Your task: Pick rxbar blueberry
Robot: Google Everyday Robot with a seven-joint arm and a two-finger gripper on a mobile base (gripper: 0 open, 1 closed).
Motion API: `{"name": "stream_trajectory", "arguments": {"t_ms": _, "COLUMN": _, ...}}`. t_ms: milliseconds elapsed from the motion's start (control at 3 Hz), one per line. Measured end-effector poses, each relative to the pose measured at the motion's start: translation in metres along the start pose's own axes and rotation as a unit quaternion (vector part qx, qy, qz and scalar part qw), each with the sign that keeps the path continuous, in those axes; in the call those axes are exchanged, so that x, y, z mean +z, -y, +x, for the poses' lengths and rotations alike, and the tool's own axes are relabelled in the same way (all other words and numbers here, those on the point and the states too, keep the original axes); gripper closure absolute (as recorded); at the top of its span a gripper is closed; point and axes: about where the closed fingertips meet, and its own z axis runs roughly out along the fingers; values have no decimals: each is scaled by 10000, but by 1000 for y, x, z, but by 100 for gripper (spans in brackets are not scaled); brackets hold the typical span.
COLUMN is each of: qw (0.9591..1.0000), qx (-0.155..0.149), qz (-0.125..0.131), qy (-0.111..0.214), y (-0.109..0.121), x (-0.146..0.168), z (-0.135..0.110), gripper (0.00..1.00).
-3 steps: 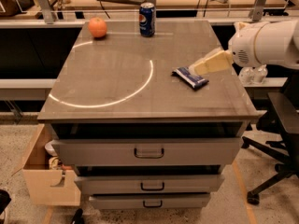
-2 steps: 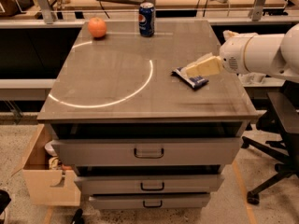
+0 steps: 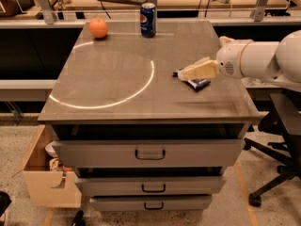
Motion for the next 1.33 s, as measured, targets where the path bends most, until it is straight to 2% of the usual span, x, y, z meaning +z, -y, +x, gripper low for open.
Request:
{"name": "stream_trajectory", "arguments": {"t_ms": 333, "qw": 9984, "qx": 515, "qz": -152, "qy": 187, "y": -2, "x": 16, "z": 17, "gripper": 0}}
{"name": "stream_trajectory", "arguments": {"t_ms": 667, "qw": 9963, "qx": 801, "qz": -210, "qy": 210, "y": -6, "x": 24, "z": 33, "gripper": 0}}
{"name": "stream_trajectory", "arguments": {"t_ms": 1333, "qw": 9956, "qx": 862, "qz": -364, "qy": 103, "y": -20, "x": 30, "z": 71, "gripper": 0}}
